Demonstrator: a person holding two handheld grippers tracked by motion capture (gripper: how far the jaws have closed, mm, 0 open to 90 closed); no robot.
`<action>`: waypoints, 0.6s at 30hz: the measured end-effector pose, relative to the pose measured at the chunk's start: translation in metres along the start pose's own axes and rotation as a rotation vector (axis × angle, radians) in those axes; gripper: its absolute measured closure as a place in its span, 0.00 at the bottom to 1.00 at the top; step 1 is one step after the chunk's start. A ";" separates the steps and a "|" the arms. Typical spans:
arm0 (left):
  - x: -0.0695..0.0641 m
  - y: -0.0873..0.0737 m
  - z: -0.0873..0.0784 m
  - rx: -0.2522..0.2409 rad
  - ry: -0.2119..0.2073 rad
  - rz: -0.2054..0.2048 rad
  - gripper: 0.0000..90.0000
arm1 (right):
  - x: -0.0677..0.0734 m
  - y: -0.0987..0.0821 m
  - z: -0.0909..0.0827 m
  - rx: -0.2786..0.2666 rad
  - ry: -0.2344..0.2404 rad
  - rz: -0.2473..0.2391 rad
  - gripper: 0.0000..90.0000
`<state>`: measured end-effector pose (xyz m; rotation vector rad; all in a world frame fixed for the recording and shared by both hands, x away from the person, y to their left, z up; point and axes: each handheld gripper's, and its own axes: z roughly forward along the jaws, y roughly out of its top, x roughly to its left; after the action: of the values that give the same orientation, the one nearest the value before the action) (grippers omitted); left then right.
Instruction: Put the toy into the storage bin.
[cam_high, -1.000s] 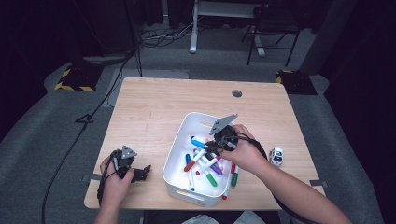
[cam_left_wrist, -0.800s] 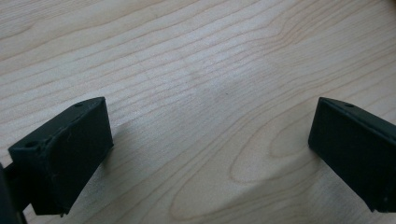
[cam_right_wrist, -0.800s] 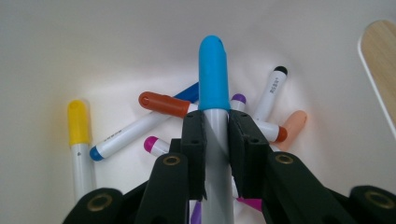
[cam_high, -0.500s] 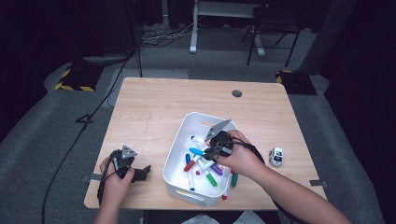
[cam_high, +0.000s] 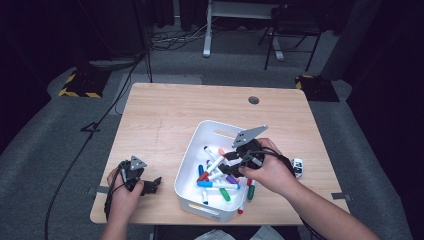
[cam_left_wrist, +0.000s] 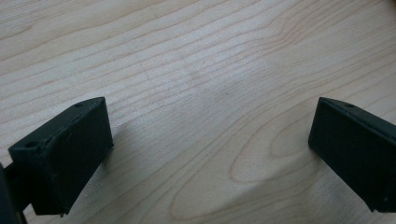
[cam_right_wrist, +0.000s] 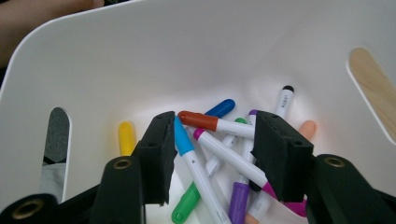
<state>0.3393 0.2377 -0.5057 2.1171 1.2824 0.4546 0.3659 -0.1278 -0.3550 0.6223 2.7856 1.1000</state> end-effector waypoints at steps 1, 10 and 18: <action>0.000 0.000 0.000 0.000 -0.001 0.000 0.00 | 0.000 -0.002 -0.005 -0.006 -0.007 0.006 0.55; 0.000 0.001 0.002 -0.004 -0.006 -0.010 0.00 | -0.004 -0.028 -0.044 -0.071 -0.057 0.049 0.55; 0.000 0.003 0.003 0.002 0.000 -0.011 0.00 | -0.014 -0.056 -0.067 -0.069 -0.117 0.108 0.54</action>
<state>0.3433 0.2358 -0.5056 2.1103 1.2946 0.4485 0.3447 -0.2131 -0.3435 0.8096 2.6308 1.1346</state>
